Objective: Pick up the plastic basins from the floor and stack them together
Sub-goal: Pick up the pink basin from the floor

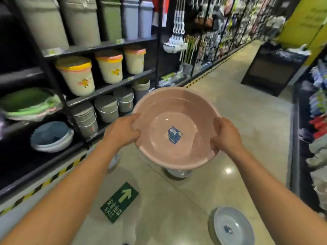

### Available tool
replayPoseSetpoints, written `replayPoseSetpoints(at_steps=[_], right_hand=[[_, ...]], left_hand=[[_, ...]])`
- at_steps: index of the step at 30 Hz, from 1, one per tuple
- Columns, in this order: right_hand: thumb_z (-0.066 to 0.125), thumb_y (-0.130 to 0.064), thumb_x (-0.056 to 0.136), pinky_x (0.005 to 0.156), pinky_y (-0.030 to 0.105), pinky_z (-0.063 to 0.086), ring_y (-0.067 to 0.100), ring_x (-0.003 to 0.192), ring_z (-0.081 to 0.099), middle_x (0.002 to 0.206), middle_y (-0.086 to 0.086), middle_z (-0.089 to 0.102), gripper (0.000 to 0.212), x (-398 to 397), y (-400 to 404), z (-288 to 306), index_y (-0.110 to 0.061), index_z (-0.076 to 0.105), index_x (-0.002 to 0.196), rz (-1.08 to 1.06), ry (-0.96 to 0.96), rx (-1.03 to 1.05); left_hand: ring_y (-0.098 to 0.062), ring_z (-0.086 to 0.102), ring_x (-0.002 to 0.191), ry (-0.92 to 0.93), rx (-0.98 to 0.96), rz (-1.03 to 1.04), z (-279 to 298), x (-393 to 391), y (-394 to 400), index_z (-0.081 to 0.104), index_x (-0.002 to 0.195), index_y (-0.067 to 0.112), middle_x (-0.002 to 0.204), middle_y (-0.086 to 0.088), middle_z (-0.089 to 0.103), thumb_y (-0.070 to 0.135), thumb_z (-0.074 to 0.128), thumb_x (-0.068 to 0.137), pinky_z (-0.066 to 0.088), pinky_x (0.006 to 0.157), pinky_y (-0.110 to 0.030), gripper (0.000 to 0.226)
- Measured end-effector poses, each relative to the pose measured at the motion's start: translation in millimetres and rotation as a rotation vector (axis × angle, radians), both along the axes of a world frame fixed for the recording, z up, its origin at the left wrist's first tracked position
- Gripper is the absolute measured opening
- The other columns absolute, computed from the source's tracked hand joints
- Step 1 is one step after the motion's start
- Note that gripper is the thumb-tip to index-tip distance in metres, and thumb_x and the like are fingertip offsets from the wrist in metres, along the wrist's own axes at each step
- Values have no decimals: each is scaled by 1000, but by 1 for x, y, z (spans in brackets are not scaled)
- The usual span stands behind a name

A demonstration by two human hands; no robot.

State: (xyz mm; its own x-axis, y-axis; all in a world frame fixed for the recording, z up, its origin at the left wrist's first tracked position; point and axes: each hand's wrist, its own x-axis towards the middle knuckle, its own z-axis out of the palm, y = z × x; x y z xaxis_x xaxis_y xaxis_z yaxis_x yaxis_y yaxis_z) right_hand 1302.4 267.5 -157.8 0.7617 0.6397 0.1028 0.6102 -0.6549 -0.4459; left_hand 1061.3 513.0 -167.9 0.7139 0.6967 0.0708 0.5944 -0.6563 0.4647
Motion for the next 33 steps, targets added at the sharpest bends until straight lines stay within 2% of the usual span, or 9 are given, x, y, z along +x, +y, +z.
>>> replayPoseSetpoints(at_steps=[4,8,10,15,17,21,25,30,33], right_hand=[[72,1,47,55,28,26,26,75,45,87,4,45,56,-34,89,-10,-27,37,79,71,22,10],[70,3,59,65,32,38,35,93,57,101,12,51,49,-60,174,-25,-11,56,104,141,52,-6],[70,1,64,75,34,42,35,104,57,118,15,53,66,-70,211,-34,-7,53,127,161,74,-27],[64,-5,72,93,37,42,34,121,52,142,15,44,75,-86,298,-57,-11,42,144,194,106,-52],[65,-9,74,96,38,42,33,124,50,146,13,42,75,-86,332,-66,-14,41,144,216,112,-77],[65,-12,73,88,36,44,35,119,54,137,14,50,67,-80,404,-90,-14,48,138,274,118,-58],[61,-6,74,102,36,39,30,133,44,154,10,34,77,-61,485,-123,-18,39,147,309,174,-128],[54,-9,83,100,43,43,32,128,49,156,6,32,68,-44,582,-170,-22,39,147,352,216,-138],[50,-8,86,95,42,46,32,126,52,159,0,28,68,-33,635,-212,-29,35,149,359,224,-147]], left_hand=[[-30,58,117,49,-46,76,-6,-47,71,38,147,45,133,-2,62,34,57,72,50,85,-35,78],[-29,56,121,70,-61,156,-15,-89,133,39,146,44,137,-1,60,35,56,71,49,91,-39,78],[-30,57,120,78,-59,190,-22,-106,161,40,145,43,135,-2,61,35,57,72,48,88,-37,76],[-31,59,114,106,-114,246,-46,-135,227,37,148,37,130,-6,63,32,56,77,47,81,-38,75],[-33,58,115,124,-138,278,-56,-140,253,35,149,37,131,-7,62,32,56,78,48,83,-40,74],[-32,56,119,132,-168,358,-82,-141,304,34,149,40,134,-3,60,33,56,77,48,84,-41,75],[-29,51,125,182,-246,435,-113,-131,366,30,151,39,141,0,54,34,56,79,47,93,-45,76],[-28,50,129,263,-299,523,-158,-113,441,27,153,38,147,1,49,34,56,88,46,95,-44,71],[-28,49,129,290,-315,554,-193,-104,475,25,154,35,148,-1,48,35,53,91,47,97,-43,69]])
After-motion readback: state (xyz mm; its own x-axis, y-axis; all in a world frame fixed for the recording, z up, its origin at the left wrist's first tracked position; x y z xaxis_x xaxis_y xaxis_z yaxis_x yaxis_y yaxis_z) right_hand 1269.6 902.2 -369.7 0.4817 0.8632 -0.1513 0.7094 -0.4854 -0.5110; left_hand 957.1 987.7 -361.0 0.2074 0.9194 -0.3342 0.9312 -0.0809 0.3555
